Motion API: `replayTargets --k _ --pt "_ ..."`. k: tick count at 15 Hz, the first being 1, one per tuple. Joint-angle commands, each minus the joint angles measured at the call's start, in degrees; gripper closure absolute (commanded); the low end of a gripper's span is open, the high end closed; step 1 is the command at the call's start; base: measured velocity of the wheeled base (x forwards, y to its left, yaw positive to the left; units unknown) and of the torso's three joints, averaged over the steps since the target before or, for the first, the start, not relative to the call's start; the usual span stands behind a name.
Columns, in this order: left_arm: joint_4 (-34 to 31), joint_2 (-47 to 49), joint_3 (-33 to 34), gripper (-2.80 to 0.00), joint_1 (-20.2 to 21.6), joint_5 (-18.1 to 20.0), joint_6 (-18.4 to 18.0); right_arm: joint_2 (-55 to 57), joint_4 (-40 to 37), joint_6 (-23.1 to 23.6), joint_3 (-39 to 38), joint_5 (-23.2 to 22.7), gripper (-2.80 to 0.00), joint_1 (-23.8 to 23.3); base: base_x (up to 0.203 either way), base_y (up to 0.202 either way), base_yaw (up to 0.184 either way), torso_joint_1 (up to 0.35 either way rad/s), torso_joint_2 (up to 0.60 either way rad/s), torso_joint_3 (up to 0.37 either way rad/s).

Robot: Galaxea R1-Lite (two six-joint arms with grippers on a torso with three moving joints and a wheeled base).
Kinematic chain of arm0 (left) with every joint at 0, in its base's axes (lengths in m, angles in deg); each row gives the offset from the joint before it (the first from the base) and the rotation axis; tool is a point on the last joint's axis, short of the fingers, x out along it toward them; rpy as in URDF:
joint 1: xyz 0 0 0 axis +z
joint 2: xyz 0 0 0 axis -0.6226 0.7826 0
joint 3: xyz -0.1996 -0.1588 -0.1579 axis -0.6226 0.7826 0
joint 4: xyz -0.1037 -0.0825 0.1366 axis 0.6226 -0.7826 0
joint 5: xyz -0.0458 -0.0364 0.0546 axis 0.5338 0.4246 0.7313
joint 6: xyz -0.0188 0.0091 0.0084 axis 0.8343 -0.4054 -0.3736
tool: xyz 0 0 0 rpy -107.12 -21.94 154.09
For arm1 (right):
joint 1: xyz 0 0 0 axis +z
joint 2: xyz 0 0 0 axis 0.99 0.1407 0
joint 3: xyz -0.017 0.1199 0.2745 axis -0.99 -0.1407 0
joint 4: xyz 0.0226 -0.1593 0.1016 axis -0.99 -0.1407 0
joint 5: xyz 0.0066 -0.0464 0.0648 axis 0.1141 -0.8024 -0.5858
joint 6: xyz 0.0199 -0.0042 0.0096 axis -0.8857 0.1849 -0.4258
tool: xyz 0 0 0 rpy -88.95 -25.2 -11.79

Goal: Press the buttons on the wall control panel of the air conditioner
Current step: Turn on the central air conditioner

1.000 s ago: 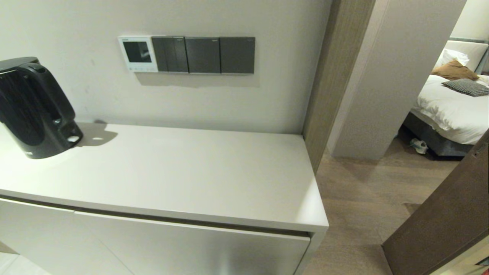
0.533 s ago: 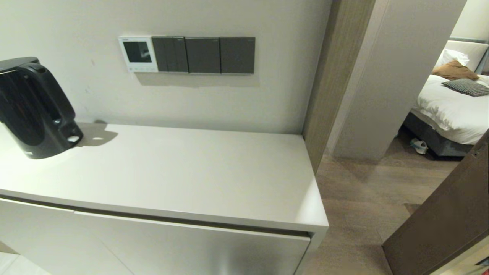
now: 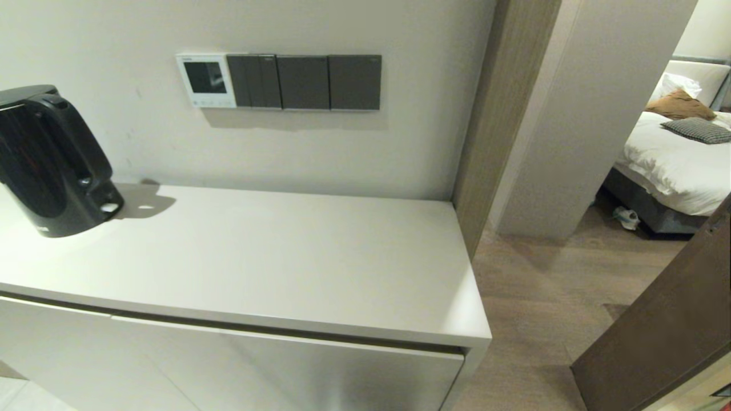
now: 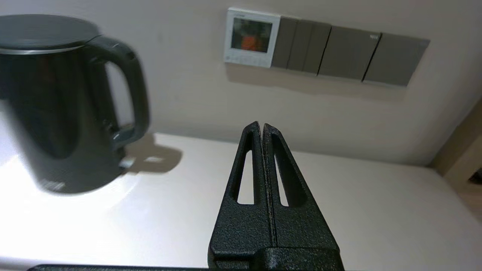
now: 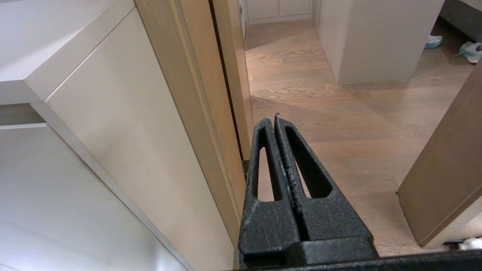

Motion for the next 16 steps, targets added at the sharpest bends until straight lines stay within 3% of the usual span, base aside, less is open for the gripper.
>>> replayTargets --k 1,8,12,16 --pt "2.2 14.9 -6.3 0.00 -0.1 1.1 1.1 0.1 0.0 0.0 -0.1 0.0 0.00 0.0 0.000 0.000 0.000 0.000 0.00 0.000" --pt "11.5 36.5 -19.6 0.00 -6.1 6.1 2.0 0.1 0.0 0.0 -0.1 0.0 0.00 0.0 0.000 0.000 0.000 0.000 0.00 0.000" --pt "14.5 46.7 -25.2 0.00 -8.3 6.4 2.0 0.1 0.0 0.0 -0.1 0.0 0.00 0.0 0.000 0.000 0.000 0.000 0.00 0.000" --pt "15.4 51.1 -29.5 0.00 -8.8 6.3 2.0 0.1 0.0 0.0 -0.1 0.0 0.00 0.0 0.000 0.000 0.000 0.000 0.00 0.000"
